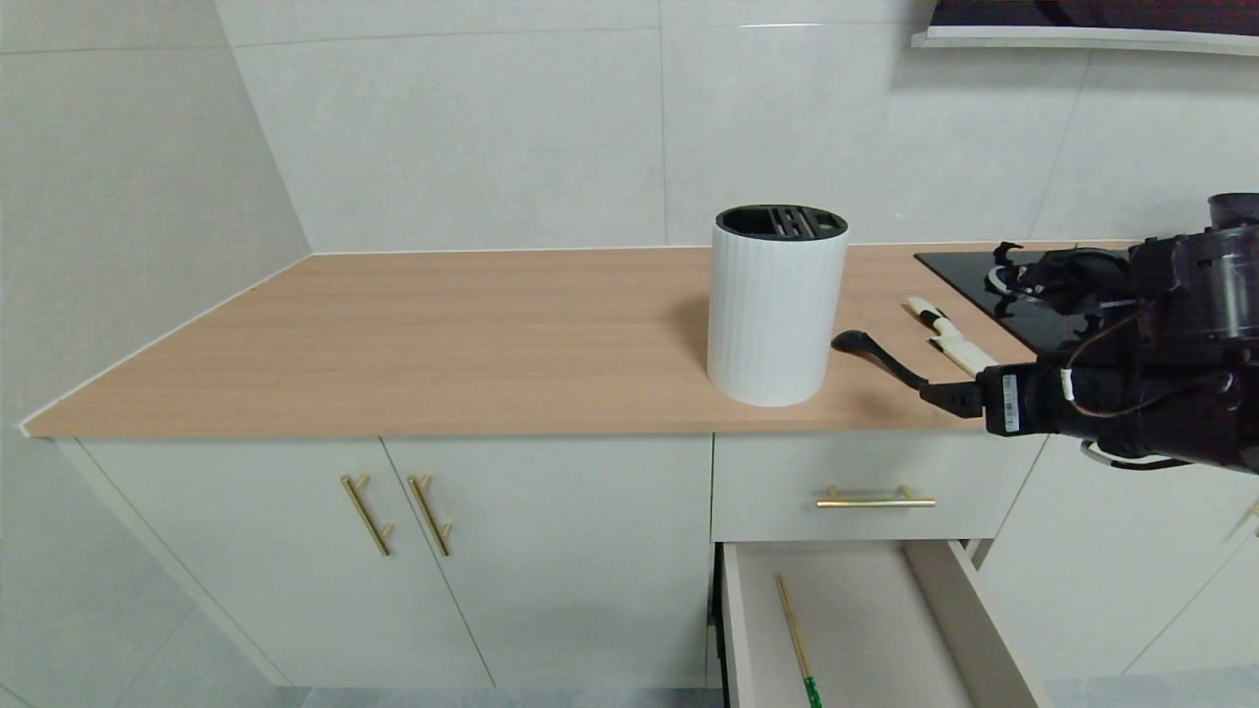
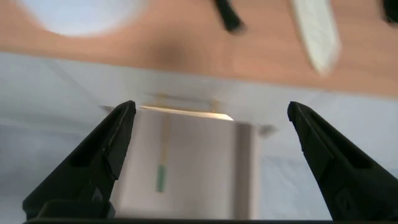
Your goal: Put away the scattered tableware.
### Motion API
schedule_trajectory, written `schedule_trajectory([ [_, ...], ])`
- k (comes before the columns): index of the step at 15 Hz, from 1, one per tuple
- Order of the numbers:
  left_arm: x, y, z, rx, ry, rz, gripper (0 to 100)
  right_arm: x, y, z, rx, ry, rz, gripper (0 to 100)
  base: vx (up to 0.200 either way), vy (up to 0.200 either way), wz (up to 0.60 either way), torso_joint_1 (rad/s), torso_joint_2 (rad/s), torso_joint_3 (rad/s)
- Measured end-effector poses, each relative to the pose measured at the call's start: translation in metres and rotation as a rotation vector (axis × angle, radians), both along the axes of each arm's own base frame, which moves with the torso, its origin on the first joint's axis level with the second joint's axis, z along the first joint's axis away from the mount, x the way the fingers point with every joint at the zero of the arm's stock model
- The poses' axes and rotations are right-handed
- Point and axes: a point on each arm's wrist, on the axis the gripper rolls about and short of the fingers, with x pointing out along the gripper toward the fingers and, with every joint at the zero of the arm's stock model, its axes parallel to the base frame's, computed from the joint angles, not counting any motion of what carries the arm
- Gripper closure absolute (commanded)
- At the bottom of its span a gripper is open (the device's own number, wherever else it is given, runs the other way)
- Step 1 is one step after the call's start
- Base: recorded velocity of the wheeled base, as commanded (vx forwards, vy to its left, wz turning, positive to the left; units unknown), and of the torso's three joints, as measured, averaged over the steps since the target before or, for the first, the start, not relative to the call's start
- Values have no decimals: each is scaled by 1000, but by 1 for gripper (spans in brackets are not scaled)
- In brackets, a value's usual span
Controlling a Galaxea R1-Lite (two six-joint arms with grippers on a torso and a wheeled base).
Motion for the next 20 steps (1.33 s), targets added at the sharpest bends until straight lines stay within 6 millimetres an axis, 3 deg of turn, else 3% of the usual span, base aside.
schedule_trajectory([
  [6, 0, 0, 0, 0, 0, 0, 0, 55, -7, 11, 9, -53, 112, 0, 0, 0, 0, 0, 0, 0],
  [14, 0, 0, 0, 0, 0, 0, 0, 121, -15, -35, 18, -74, 92, 0, 0, 0, 0, 0, 0, 0],
  [20, 0, 0, 0, 0, 0, 0, 0, 147, -13, -66, 16, -76, 81, 0, 0, 0, 0, 0, 0, 0],
])
